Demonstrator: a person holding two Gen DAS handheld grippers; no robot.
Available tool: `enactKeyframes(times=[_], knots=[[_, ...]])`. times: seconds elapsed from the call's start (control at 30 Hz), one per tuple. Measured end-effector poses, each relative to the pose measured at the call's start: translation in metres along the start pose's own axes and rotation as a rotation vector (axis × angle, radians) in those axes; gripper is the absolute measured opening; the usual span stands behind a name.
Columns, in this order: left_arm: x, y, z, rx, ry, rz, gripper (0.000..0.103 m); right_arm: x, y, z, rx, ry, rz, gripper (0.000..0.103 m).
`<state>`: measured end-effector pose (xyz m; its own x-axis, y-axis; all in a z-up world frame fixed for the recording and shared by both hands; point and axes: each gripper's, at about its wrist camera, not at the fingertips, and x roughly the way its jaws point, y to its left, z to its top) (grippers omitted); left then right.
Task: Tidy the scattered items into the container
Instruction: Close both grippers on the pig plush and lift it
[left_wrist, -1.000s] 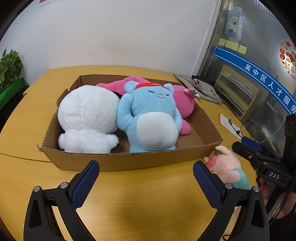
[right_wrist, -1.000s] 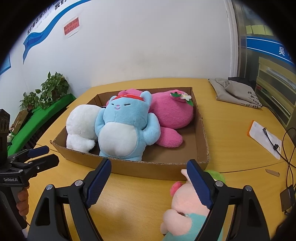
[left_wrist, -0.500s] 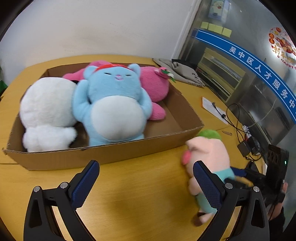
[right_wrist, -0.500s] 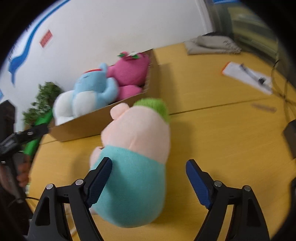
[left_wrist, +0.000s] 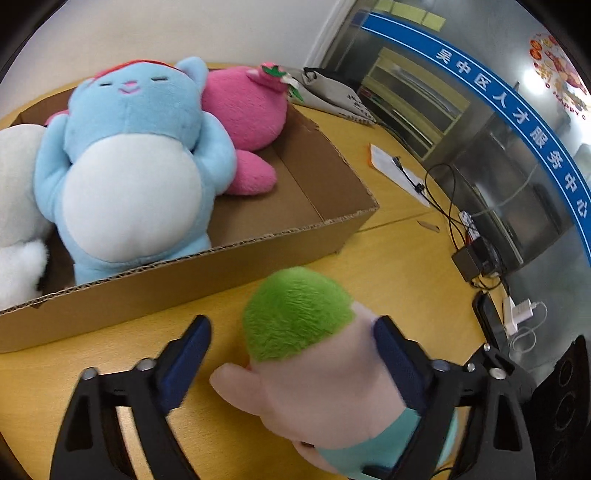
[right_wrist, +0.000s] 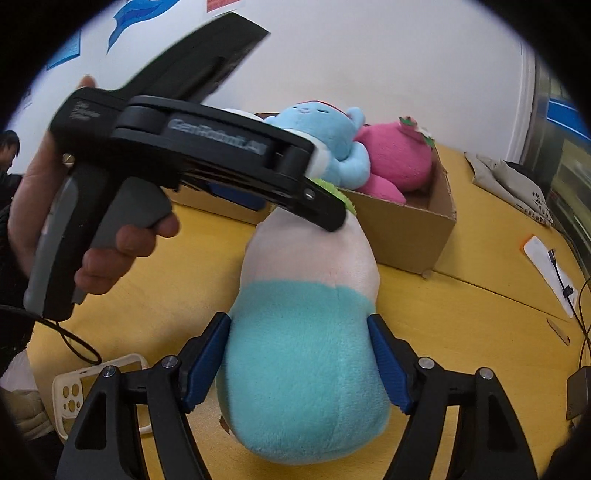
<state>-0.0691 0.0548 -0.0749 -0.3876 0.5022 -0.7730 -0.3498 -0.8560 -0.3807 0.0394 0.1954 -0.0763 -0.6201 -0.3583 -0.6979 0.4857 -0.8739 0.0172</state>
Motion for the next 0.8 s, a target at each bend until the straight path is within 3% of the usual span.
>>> enactKeyframes(times=[0.07, 0.17, 0.33, 0.4, 0.57, 0.7, 0.8], knots=[[0.0, -0.001, 0.0, -0.001, 0.002, -0.029, 0.068, -0.006, -0.006, 0.0, 0.024, -0.015, 0.021, 0.077], [0.0, -0.004, 0.0, 0.008, 0.004, -0.016, 0.068, -0.019, -0.025, -0.003, 0.088, -0.015, 0.07, 0.078], [0.001, -0.014, 0.002, 0.042, 0.007, -0.01, 0.062, 0.006, -0.03, -0.006, 0.123, 0.088, 0.137, 0.08], [-0.002, -0.017, 0.006, 0.043, 0.005, -0.009, 0.059, 0.008, -0.031, -0.004, 0.133, 0.081, 0.144, 0.073], [-0.03, -0.035, 0.033, 0.106, -0.077, -0.021, 0.054, -0.01, -0.04, 0.002, 0.206, -0.031, 0.187, 0.064], [-0.059, -0.058, 0.094, 0.223, -0.184, 0.007, 0.054, -0.03, -0.056, 0.043, 0.217, -0.192, 0.158, 0.064], [-0.063, -0.062, 0.156, 0.3, -0.258, 0.074, 0.055, -0.025, -0.076, 0.09, 0.205, -0.287, 0.115, 0.064]])
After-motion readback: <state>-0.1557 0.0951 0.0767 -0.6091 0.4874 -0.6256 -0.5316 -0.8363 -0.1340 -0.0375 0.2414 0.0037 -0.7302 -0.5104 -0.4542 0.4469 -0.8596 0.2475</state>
